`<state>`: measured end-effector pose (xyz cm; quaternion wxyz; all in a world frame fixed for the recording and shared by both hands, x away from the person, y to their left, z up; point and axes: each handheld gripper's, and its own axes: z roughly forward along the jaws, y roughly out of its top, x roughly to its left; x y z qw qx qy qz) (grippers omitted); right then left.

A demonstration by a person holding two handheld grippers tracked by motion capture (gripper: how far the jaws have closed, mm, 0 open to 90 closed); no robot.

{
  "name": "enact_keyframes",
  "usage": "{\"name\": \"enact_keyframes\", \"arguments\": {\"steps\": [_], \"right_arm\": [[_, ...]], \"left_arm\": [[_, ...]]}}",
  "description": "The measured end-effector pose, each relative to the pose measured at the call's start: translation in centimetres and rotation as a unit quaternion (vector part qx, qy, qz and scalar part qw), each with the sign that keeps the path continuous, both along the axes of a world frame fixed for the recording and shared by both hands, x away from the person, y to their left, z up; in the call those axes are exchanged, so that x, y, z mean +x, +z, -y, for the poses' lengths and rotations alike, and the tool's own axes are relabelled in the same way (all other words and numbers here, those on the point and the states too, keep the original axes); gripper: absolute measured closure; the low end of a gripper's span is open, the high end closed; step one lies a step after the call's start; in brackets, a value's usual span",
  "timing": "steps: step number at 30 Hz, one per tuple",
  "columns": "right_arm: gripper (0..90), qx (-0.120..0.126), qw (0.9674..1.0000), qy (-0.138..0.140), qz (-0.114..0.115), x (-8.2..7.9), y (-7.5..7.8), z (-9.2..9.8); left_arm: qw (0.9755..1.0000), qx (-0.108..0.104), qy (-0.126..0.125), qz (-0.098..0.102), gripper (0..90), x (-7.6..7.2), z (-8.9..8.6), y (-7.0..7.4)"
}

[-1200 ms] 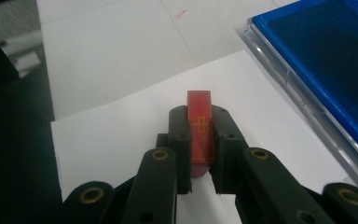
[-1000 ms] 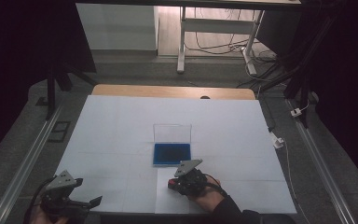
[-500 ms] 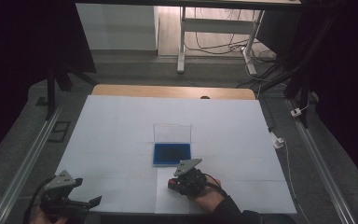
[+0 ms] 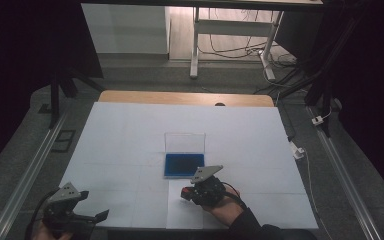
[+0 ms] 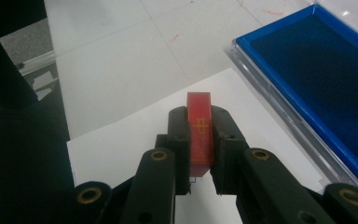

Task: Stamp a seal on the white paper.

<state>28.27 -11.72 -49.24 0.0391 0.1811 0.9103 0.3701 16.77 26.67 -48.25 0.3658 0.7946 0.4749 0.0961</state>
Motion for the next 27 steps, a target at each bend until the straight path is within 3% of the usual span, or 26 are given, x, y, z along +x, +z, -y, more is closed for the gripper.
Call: {"name": "enact_keyframes", "arguments": {"steps": [27], "right_arm": [[80.4,0.034,0.9994,-0.012,-0.002,0.8,1.6,1.1]], "left_arm": [[1.0000,0.002,0.000,0.001,3.1,0.0,0.0,0.0]]}}
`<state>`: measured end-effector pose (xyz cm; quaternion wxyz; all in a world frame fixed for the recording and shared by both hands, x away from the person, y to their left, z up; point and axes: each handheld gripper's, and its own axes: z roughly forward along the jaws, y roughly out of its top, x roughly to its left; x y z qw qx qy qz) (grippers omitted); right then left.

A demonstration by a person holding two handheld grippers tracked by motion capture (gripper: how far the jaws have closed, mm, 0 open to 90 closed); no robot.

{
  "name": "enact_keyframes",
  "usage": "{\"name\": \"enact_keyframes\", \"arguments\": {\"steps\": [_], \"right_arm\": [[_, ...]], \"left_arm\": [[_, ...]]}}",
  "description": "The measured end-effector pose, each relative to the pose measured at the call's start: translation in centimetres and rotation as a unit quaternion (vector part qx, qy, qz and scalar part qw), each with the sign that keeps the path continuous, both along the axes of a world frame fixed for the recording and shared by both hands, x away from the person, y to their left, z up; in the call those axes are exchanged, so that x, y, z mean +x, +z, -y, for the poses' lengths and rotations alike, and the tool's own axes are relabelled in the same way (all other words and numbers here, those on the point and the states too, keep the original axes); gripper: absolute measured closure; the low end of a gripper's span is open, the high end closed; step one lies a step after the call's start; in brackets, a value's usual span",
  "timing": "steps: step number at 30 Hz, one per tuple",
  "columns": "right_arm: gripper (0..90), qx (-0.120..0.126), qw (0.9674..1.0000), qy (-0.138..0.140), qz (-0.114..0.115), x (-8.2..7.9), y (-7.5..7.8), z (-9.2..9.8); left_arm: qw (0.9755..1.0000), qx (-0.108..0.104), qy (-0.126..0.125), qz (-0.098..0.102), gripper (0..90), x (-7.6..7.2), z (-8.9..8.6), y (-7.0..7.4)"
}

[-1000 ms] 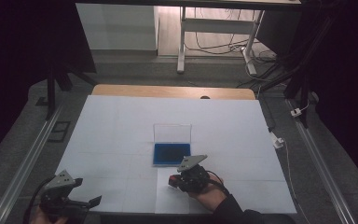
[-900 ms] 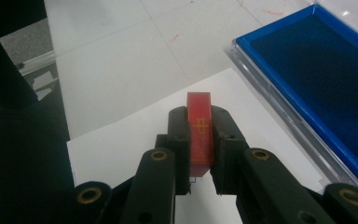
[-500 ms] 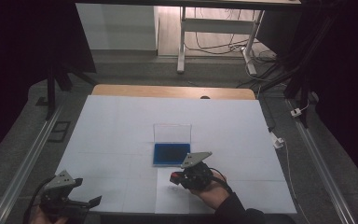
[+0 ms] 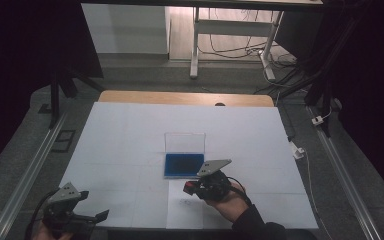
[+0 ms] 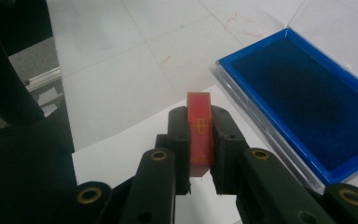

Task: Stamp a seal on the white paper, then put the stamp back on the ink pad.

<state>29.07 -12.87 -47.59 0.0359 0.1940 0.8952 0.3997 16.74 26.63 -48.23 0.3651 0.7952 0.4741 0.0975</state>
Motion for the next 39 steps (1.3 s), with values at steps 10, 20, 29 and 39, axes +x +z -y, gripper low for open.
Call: {"name": "enact_keyframes", "arguments": {"steps": [10,20,29,39], "right_arm": [[80.4,0.013,0.9999,-0.009,0.002,0.5,0.7,0.5],[80.3,0.019,0.9997,-0.014,0.006,0.9,1.0,0.6],[80.2,0.020,0.9992,-0.030,0.015,1.7,1.3,0.7],[80.2,0.018,0.9988,-0.040,0.023,2.6,1.4,0.6]], "left_arm": [[1.0000,0.002,0.000,0.000,3.2,0.0,0.0,0.0],[1.0000,0.003,0.000,0.000,3.3,0.0,0.1,0.0],[1.0000,0.001,0.000,0.000,3.2,0.0,0.0,0.0],[1.0000,0.003,0.000,0.001,3.1,0.0,0.1,0.0]]}}
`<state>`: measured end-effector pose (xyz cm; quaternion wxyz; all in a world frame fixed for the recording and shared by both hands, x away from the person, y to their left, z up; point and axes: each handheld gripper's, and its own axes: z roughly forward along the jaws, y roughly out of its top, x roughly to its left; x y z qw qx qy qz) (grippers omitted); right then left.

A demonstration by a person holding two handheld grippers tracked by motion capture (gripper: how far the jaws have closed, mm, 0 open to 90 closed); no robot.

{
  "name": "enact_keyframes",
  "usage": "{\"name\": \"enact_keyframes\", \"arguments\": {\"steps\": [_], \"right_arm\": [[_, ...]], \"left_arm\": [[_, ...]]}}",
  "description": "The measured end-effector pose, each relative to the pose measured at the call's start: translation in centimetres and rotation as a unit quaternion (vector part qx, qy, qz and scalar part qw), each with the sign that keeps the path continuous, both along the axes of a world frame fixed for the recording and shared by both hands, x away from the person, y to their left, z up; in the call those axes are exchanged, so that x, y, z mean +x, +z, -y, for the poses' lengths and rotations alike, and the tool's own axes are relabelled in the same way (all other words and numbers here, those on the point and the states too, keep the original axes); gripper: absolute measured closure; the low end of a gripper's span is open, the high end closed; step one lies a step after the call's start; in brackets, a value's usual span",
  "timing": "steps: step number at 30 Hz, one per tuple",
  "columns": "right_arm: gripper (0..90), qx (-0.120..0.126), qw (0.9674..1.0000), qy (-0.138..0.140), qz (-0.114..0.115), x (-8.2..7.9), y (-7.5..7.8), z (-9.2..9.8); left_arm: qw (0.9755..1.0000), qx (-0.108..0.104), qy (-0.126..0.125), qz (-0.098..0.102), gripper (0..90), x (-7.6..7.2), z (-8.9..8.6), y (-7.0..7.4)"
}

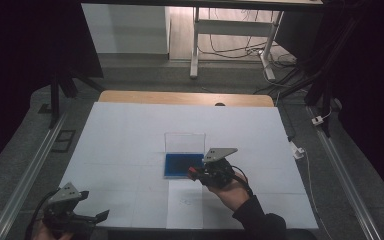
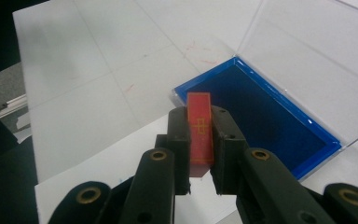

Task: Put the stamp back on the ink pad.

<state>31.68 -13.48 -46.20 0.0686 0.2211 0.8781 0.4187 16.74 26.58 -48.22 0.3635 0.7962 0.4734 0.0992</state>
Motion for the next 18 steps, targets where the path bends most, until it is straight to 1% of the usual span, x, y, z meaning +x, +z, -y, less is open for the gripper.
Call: {"name": "enact_keyframes", "arguments": {"steps": [5,8,12,18], "right_arm": [[80.3,0.003,1.0000,-0.005,0.004,0.4,0.1,-0.2],[80.2,0.006,1.0000,-0.006,0.003,0.7,0.1,-0.3],[80.2,0.002,1.0000,-0.009,0.001,1.1,0.0,-0.5],[80.2,0.003,0.9999,-0.013,-0.004,1.9,-0.1,-0.6]], "left_arm": [[1.0000,0.000,0.000,0.000,3.0,0.0,0.0,0.0],[1.0000,0.000,0.000,-0.001,3.0,0.0,0.0,0.0],[1.0000,0.001,0.000,-0.001,3.0,0.0,0.0,0.0],[1.0000,0.001,0.001,-0.001,3.0,0.0,0.0,0.0]]}}
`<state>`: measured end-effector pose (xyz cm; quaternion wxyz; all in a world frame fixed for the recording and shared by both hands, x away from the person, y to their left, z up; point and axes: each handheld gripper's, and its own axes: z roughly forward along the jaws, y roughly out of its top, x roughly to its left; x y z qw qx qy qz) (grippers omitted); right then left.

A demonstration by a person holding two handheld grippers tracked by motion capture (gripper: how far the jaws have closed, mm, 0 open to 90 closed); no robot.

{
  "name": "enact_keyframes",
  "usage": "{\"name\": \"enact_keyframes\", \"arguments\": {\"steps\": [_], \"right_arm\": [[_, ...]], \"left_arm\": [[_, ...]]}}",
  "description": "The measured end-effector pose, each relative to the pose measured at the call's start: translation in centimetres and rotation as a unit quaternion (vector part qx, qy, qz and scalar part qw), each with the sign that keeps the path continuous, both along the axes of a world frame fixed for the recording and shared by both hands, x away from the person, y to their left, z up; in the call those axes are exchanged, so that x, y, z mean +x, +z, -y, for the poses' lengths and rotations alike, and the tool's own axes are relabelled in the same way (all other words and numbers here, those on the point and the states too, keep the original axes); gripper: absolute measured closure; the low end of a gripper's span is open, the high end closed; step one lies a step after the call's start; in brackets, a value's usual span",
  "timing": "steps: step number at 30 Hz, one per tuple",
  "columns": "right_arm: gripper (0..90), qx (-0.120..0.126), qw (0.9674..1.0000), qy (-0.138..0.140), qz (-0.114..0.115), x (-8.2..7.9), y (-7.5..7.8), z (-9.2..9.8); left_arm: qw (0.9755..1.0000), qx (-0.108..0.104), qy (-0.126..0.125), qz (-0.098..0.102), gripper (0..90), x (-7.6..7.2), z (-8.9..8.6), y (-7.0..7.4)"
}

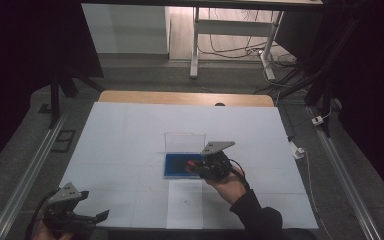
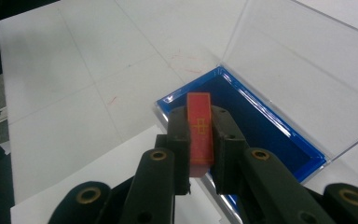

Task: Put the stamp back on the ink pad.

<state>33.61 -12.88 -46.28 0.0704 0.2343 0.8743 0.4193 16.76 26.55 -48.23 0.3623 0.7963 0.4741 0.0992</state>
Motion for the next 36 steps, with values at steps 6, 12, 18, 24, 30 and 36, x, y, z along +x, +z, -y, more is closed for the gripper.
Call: {"name": "enact_keyframes", "arguments": {"steps": [6,12,18,24,30,36], "right_arm": [[80.2,-0.002,1.0000,-0.002,0.004,0.8,0.0,-0.4],[80.2,-0.009,0.9999,-0.005,0.007,1.5,-0.3,-0.7],[80.2,-0.016,0.9998,-0.009,0.004,2.3,-0.5,-1.1],[80.3,-0.025,0.9996,-0.009,0.007,3.0,-1.1,-1.8],[80.2,-0.038,0.9992,-0.007,0.009,3.6,-1.7,-2.5],[80.2,-0.054,0.9985,-0.009,0.002,4.0,-2.7,-3.1]], "left_arm": [[1.0000,0.001,0.000,0.000,3.0,0.0,0.0,0.0],[1.0000,-0.001,0.001,-0.001,3.1,0.0,0.0,0.0],[1.0000,0.000,0.001,-0.001,3.1,0.0,0.0,0.0],[1.0000,-0.002,0.001,-0.001,3.1,0.0,0.0,0.0],[1.0000,-0.002,0.002,0.000,3.1,0.0,0.0,0.0],[1.0000,-0.002,0.002,0.000,3.1,0.0,-0.1,0.0]]}}
